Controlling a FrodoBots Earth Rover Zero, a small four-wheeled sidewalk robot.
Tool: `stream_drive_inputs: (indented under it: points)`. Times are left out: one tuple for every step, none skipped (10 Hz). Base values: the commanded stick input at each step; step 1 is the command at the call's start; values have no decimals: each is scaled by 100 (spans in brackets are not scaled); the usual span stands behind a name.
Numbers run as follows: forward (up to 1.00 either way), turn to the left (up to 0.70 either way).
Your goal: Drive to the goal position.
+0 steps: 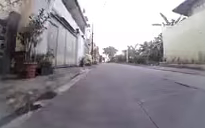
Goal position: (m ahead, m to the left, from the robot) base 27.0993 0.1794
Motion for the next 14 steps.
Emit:
stream_drive_inputs:
  points:
    - [100,0]
    - [100,0]
    - [100,-9]
    - [100,-23]
    - [100,-37]
    - [100,-38]
    - [100,-7]
    - [100,0]
    - [100,0]
    - [100,0]
    - [100,0]
    - [100,0]
    - [100,0]
    - [100,0]
